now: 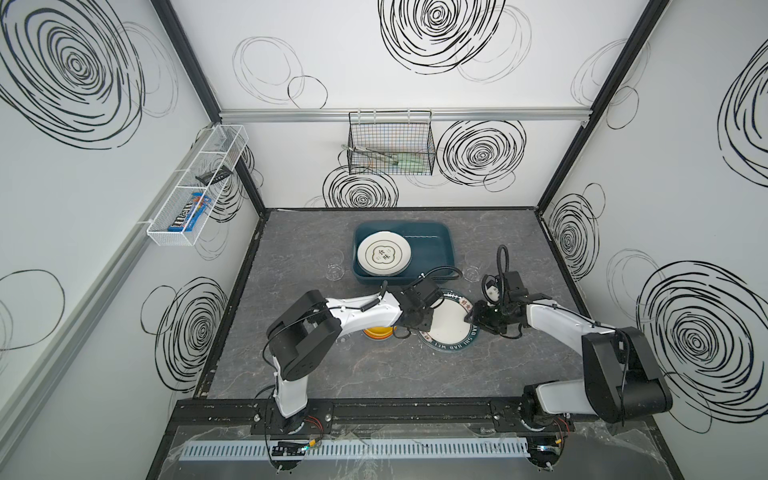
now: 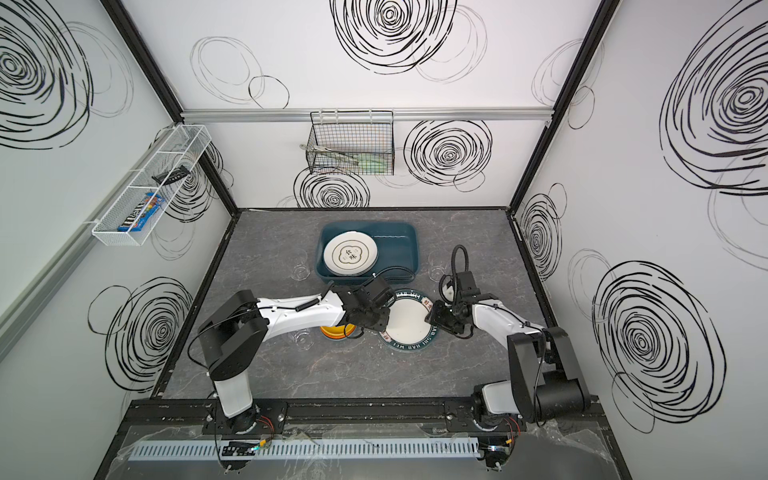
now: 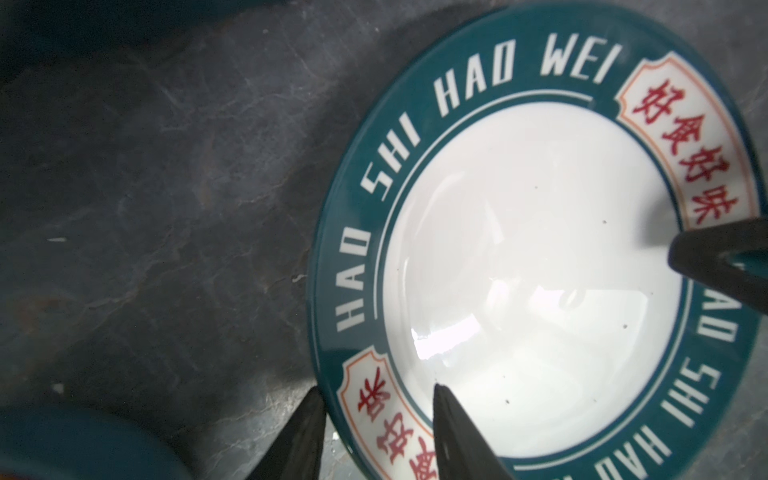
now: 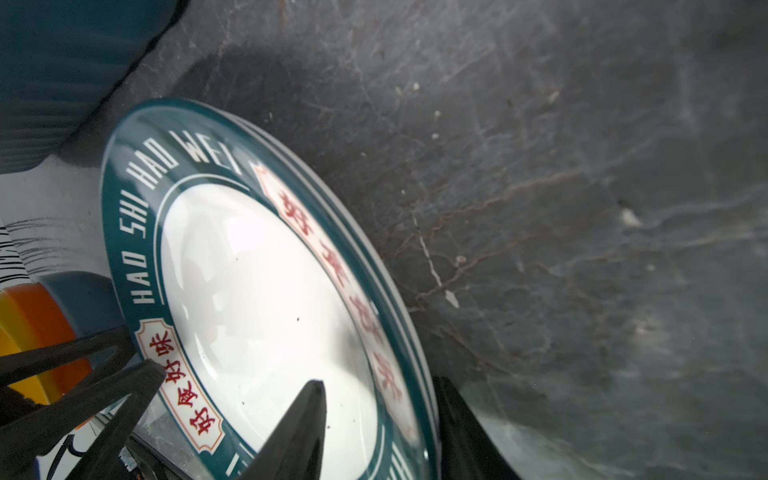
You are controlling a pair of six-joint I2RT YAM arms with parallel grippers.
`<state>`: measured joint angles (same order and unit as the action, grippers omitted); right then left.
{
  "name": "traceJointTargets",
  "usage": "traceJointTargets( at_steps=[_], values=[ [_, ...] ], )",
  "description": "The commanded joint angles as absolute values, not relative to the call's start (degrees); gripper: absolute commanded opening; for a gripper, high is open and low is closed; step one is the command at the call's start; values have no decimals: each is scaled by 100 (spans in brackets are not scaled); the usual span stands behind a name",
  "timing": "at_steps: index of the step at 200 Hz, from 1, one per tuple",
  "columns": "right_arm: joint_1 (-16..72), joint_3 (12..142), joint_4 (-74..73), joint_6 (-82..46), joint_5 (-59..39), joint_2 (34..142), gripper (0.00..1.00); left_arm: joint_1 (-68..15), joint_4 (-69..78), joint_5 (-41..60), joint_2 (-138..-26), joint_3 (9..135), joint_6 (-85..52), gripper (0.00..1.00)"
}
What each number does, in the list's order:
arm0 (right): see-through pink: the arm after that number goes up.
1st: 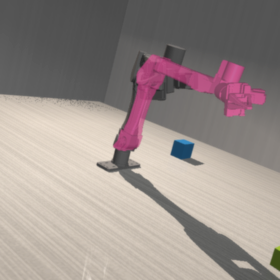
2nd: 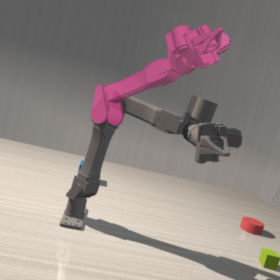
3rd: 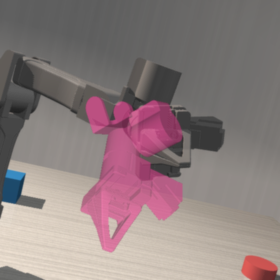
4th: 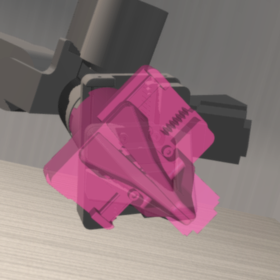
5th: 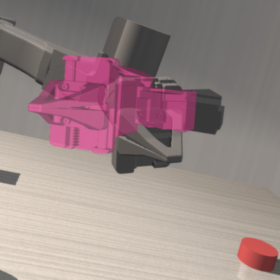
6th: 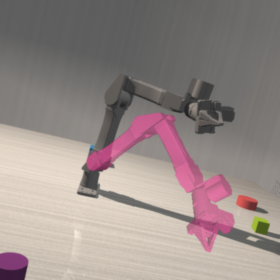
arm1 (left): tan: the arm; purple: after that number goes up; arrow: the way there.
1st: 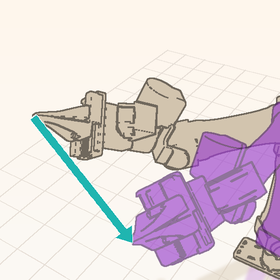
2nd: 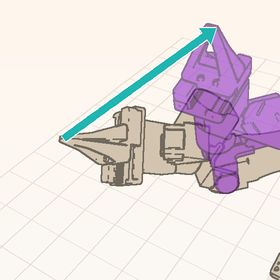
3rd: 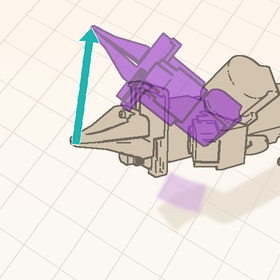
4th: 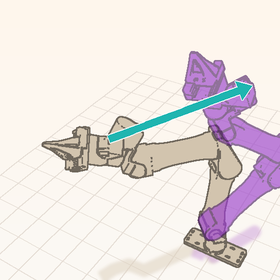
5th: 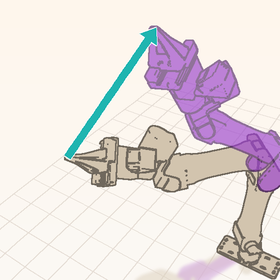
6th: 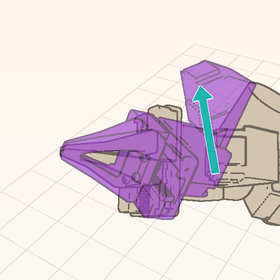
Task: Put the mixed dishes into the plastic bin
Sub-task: 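Lower both grippers onto the teal plate's rim from opposite sides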
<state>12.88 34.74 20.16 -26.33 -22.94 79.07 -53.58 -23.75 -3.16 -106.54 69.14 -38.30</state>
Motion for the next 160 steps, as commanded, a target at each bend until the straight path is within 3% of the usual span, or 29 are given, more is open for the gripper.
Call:
traceJointTargets(
  at_steps=[1,67,160],
  values=[
    [1467,3489,1861,-2592,-2717,7972,45,-5520,-2015,46,-10767,7076,-3821,43],
    [1450,3577,2083,-2711,-2081,7708,48,-5512,-2074,-61,-10689,7049,-3841,44],
    [1458,3630,2090,-2707,-2137,7683,48,-5489,-2061,-66,-10641,7104,-3841,49]
  ],
)
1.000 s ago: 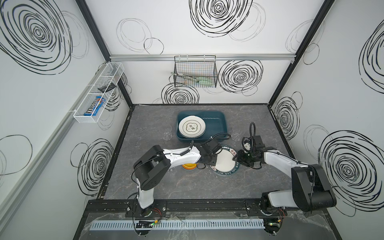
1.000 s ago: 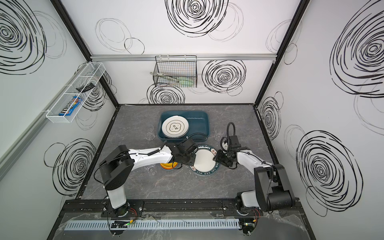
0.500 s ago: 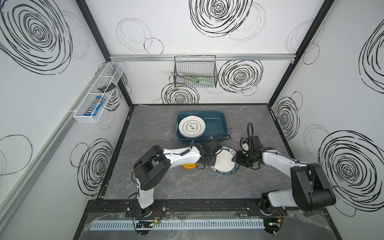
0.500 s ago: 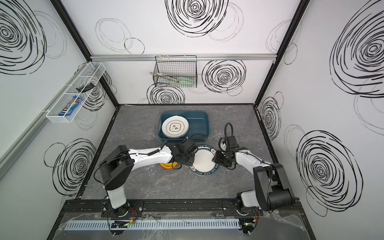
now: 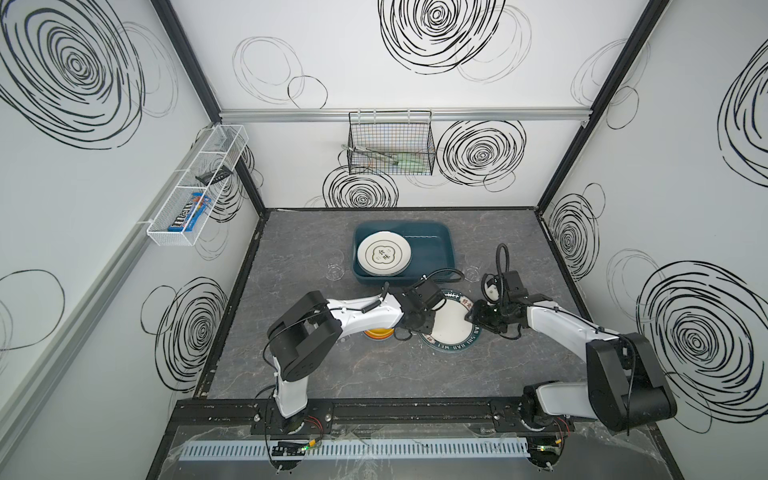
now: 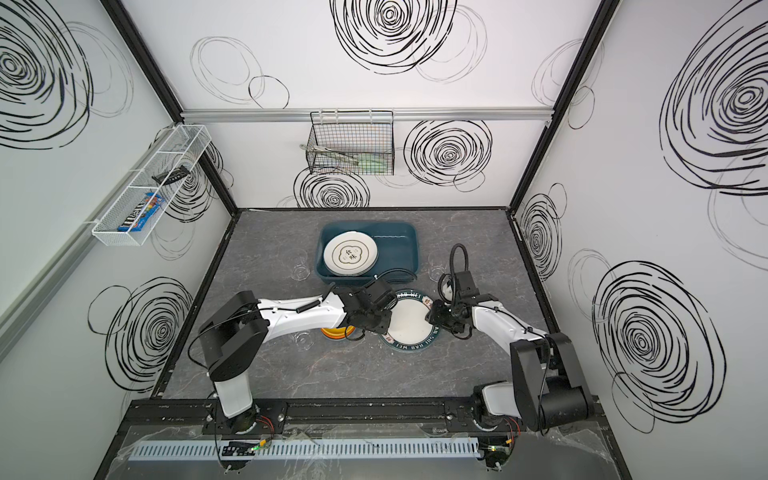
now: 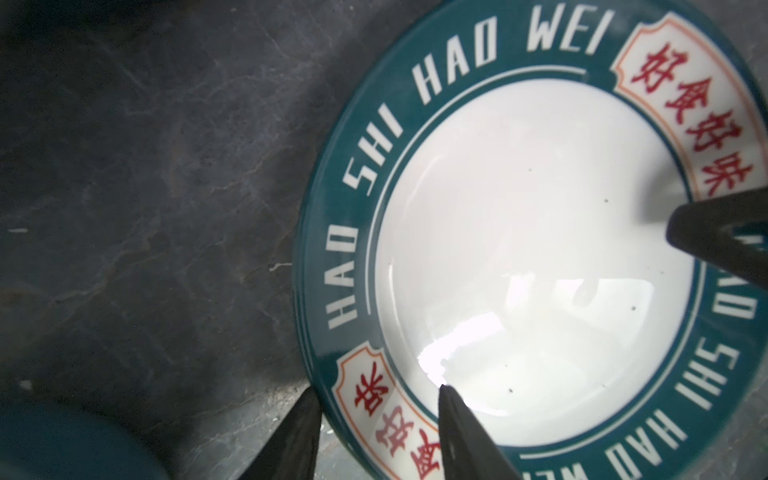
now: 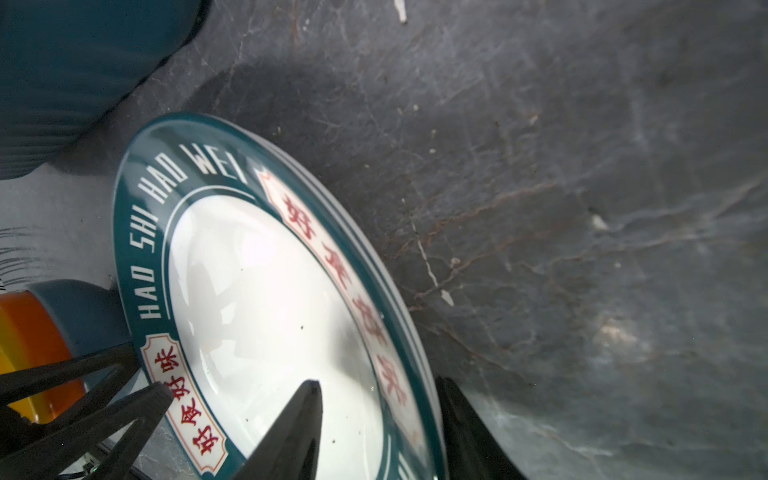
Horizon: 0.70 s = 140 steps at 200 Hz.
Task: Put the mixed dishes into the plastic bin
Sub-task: 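Lower both grippers onto the teal plate's rim from opposite sides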
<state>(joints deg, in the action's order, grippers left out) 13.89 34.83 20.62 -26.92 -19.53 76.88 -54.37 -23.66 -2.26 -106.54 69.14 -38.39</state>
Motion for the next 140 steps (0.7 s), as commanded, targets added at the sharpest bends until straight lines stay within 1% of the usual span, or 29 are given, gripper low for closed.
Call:
traceJointTargets(
  at_steps=[1,60,75,140],
  values=[
    [1459,3625,2087,-2707,-2137,7687,48,-5487,-2054,-64,-10642,7103,-3841,49],
    [1531,3639,2060,-2663,-2174,7840,47,-5493,-2095,-78,-10628,7150,-3811,45],
    [1547,3639,2049,-2658,-2179,7865,47,-5494,-2083,-54,-10635,7163,-3793,41],
    [1529,3643,2117,-2702,-2051,7841,48,-5484,-2083,-35,-10747,7163,-3788,40]
  ],
)
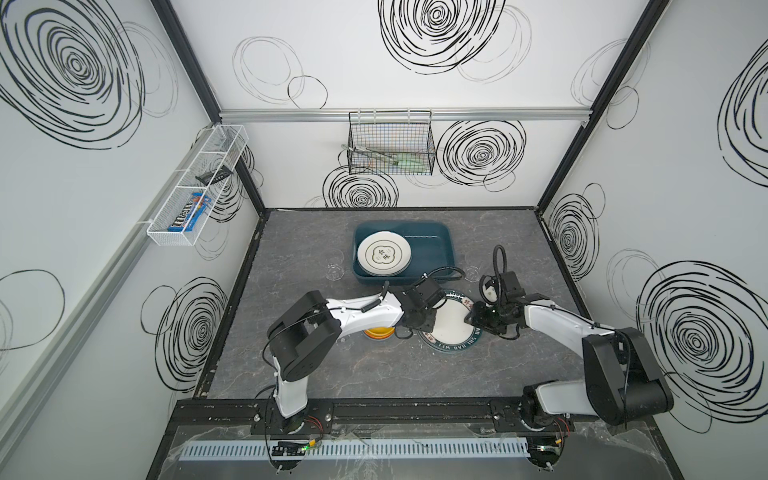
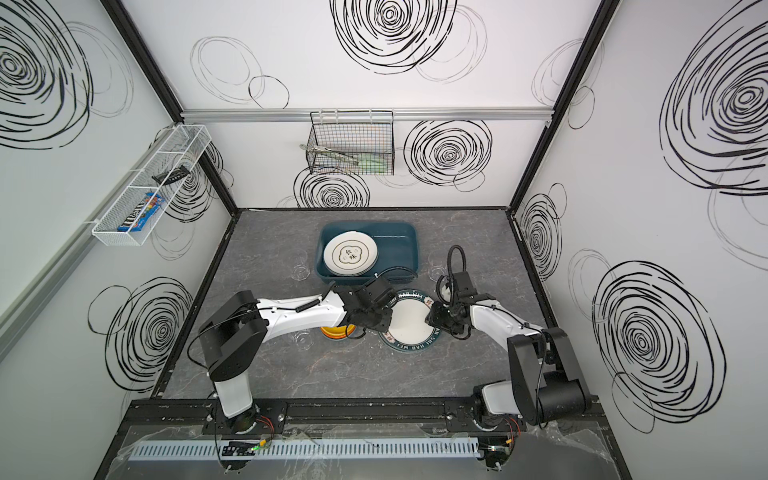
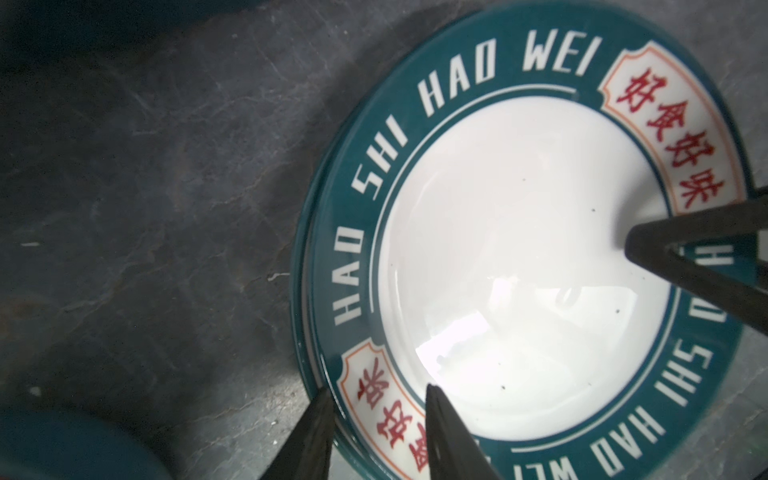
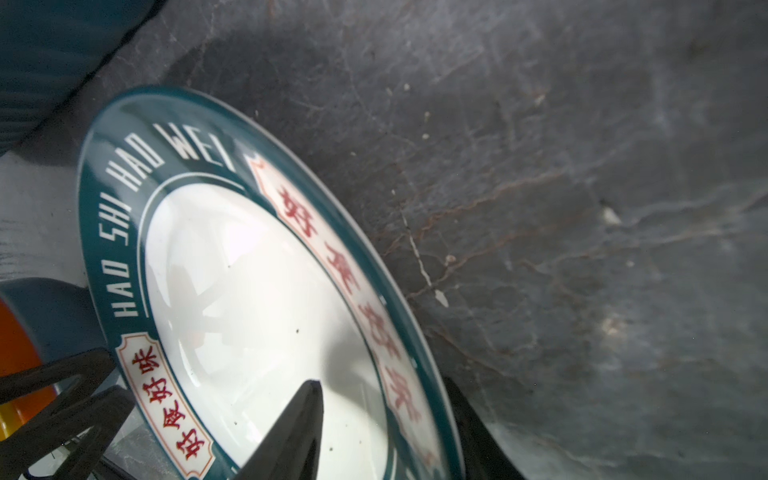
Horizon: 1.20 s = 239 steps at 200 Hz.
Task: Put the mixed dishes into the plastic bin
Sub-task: 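Lower both grippers onto the teal plate's rim from opposite sides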
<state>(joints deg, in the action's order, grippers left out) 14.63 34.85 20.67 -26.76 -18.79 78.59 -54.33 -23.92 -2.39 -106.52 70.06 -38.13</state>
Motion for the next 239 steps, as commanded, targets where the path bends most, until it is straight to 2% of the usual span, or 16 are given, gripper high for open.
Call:
traceJointTargets(
  at_steps=[1,98,191,239],
  values=[
    [1525,3641,2118,-2705,-2049,7840,48,-5484,-2083,-39,-10748,7163,-3788,40],
    [1354,3481,2180,-2934,-1721,7490,52,-5493,-1954,39,-10863,7137,-3823,41],
    [1213,3394,2221,-2953,-1659,7357,49,-5531,-1855,175,-10934,7146,-3812,41],
    [1160,3375,2266,-3000,-1582,7252,41,-5544,-1824,208,-10951,7153,-3792,41]
  ],
)
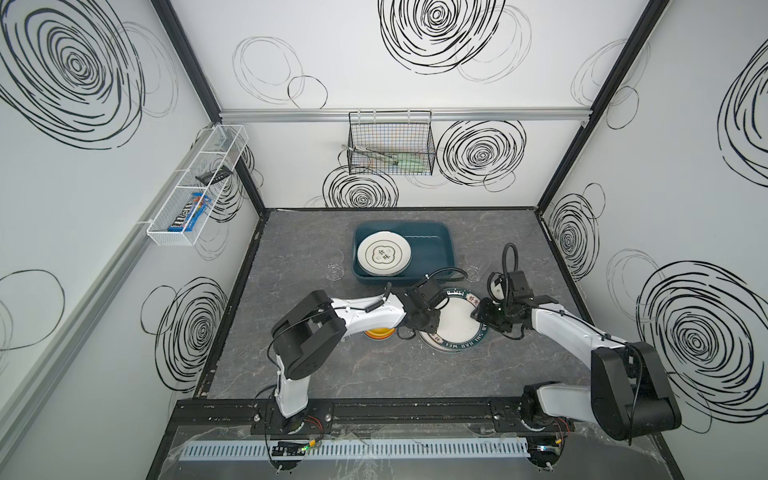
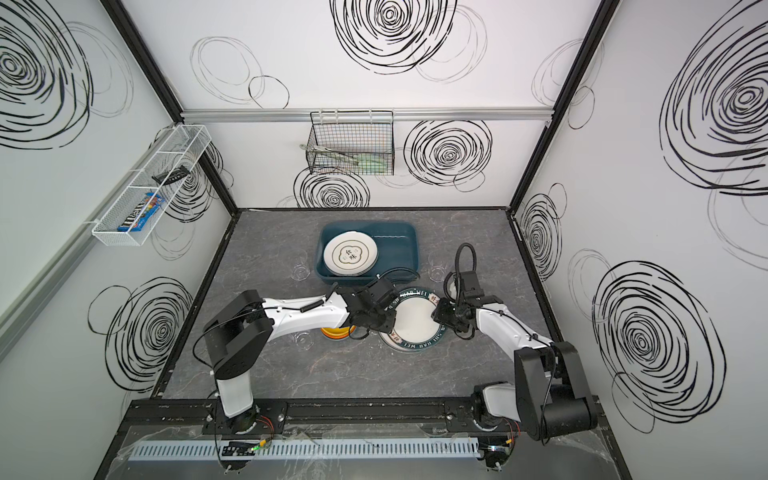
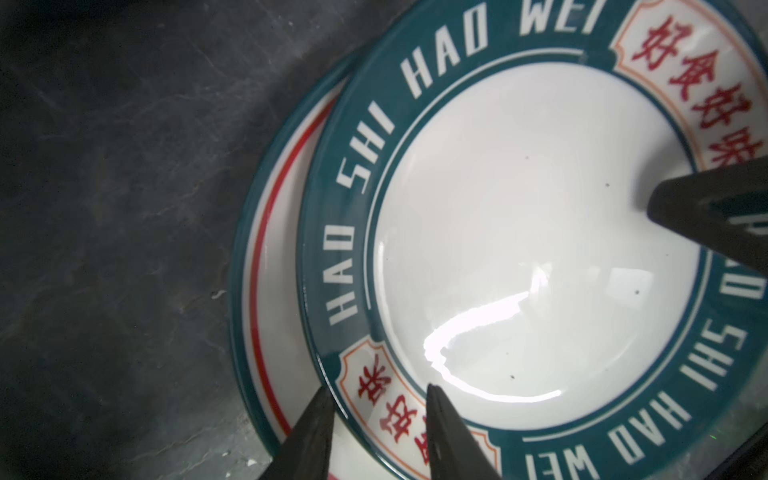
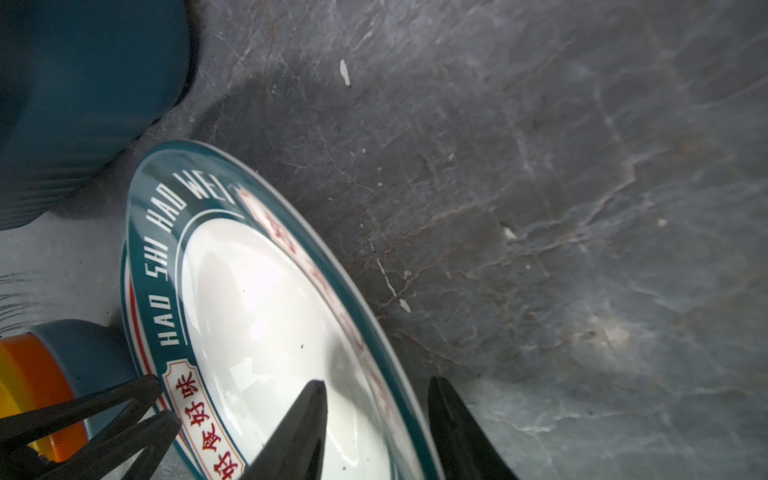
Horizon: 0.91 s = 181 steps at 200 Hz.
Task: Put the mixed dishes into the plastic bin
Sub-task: 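Lower both grippers onto the teal plate's rim from opposite sides, then pinch and tilt the teal plate with the right gripper while the left draws back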
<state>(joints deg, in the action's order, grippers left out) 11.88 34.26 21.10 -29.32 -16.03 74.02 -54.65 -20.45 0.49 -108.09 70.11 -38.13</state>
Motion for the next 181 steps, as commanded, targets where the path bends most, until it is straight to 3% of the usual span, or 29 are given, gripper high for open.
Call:
traceJointTargets(
  at_steps=[1,181],
  values=[
    [1156,3375,2267,-2999,-1578,7247,41,-5545,-1826,214,-10951,7149,-3795,41],
    [1129,3506,2477,-3059,-1343,6840,13,-5487,-1704,141,-10275,6829,-3876,42]
  ],
)
